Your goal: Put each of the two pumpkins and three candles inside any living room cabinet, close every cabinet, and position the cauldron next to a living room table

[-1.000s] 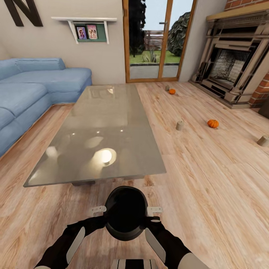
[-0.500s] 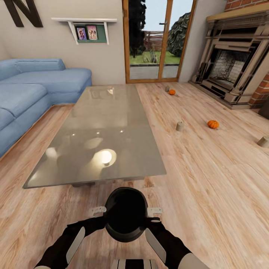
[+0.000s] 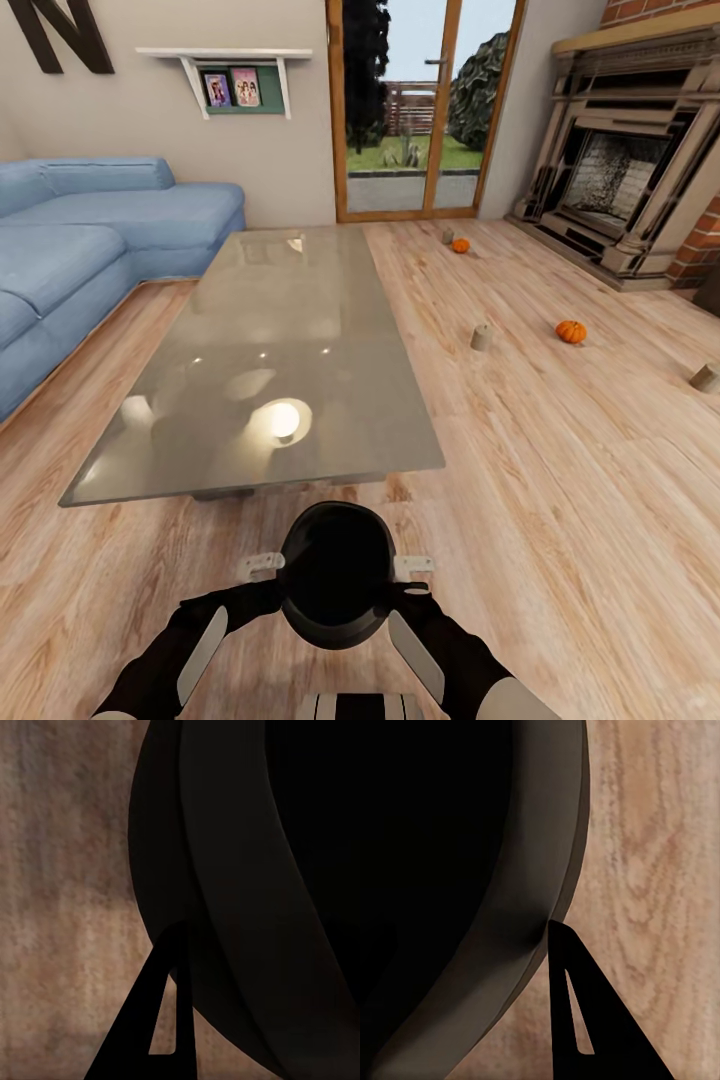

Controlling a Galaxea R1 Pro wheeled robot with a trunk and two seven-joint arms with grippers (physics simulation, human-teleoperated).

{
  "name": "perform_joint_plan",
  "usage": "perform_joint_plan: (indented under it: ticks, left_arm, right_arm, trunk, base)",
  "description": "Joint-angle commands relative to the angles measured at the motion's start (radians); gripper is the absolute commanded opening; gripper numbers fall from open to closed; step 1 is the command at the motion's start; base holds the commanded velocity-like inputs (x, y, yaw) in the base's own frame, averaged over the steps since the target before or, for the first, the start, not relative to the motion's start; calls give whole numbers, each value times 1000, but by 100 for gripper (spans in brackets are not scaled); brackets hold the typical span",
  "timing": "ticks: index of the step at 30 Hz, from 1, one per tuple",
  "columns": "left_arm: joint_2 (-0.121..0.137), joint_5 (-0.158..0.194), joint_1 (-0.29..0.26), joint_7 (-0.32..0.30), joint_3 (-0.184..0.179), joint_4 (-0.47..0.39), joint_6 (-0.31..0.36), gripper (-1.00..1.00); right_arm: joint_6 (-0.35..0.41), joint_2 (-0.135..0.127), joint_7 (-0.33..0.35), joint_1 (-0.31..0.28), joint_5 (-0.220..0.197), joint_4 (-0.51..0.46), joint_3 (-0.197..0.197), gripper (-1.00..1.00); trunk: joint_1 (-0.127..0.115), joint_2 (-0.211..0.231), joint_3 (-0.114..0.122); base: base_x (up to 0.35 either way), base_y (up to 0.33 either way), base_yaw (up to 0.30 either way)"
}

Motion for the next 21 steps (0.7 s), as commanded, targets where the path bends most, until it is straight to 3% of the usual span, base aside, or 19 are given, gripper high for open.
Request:
perform_joint_plan:
  ticks: [1, 4, 5, 6, 21]
  left_arm:
    - [0, 13, 0, -3, -10, 13, -30, -100]
    - [1, 13, 0, -3, -10, 13, -30, -100]
    - [1, 13, 0, -3, -10, 13, -30, 100]
    - [0, 13, 0, -3, -10, 13, -30, 100]
    - [1, 13, 0, -3, -10, 13, -30, 100]
  right_arm:
    - [-28, 0, 25, 0, -6, -4, 39, -100]
    - [-29, 0, 26, 0, -6, -4, 39, -100]
    - [-29, 0, 26, 0, -7, -4, 39, -100]
    - [-29, 0, 26, 0, -7, -4, 39, 100]
    - [-28, 0, 26, 0, -9, -2, 39, 100]
  trunk:
    - [1, 0, -1]
    - [1, 0, -1]
    - [1, 0, -1]
    - [1, 0, -1]
    - [1, 0, -1]
  base:
    - [0, 0, 0]
    - [0, 0, 0]
    - [0, 0, 0]
    - [0, 0, 0]
    - [0, 0, 0]
